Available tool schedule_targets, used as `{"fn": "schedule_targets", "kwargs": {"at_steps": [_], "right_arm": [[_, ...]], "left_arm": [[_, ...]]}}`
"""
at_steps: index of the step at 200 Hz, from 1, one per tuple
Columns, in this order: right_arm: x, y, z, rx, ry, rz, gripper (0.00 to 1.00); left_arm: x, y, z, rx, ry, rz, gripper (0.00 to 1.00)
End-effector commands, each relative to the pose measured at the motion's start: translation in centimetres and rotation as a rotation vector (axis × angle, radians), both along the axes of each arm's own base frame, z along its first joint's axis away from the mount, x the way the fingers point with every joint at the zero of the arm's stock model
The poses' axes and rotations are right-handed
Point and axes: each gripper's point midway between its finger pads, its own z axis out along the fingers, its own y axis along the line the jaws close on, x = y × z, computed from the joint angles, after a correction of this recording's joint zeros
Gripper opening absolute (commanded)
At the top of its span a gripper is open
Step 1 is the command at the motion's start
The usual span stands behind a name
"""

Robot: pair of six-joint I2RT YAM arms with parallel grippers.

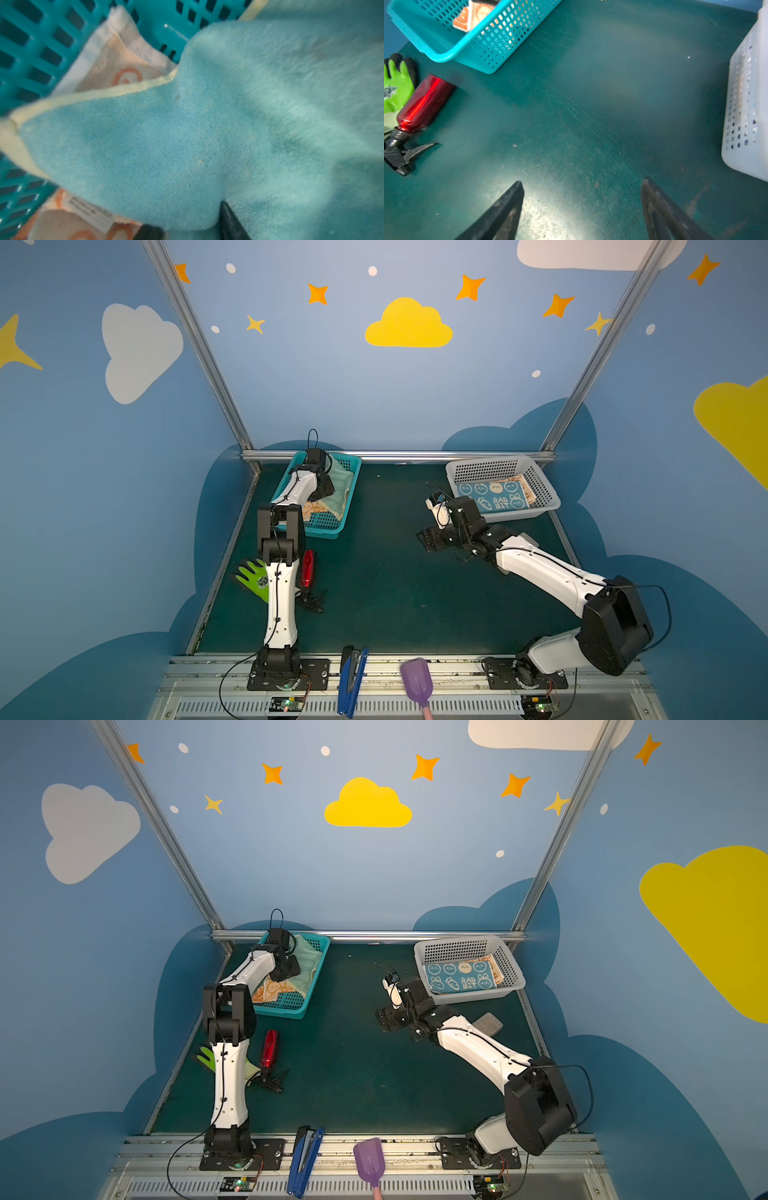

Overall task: Fold and stack the towels
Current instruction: 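Grasp the light-green towel in the teal basket with the left gripper while the right withdraws, then lift the light-green towel out with the left gripper and drop it on the table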

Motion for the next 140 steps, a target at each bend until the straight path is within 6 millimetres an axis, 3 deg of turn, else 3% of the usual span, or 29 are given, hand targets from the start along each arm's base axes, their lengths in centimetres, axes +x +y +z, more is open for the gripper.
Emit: {"fn": "schedule_targets", "kwargs": {"at_steps": [1,32,91,140], "right_arm": [[0.0,0.7,0.4,0.000,0.040,0.003,0.84],[0.0,1.1,0.2,-0.003,0.079,-0.005,0.84],[-0.1,2.2,-0.5,-0.001,0.088,0.017,0.83],[-0.1,2.5,-0.5,0.003,0.088,0.018,0.83]], "left_arm": [[-0.4,0.0,1.1,-0.005,0.005,-0.004,0.28],[-0.3,-0.1,3.4,-0.001,-0.030,-0.019,0.04],[-0.7,-0.8,11.4,-0.012,-0.198,-0.071,0.04],[-2.8,-4.5,18.4,-0.067,-0.346,-0.207,0.04]]}}
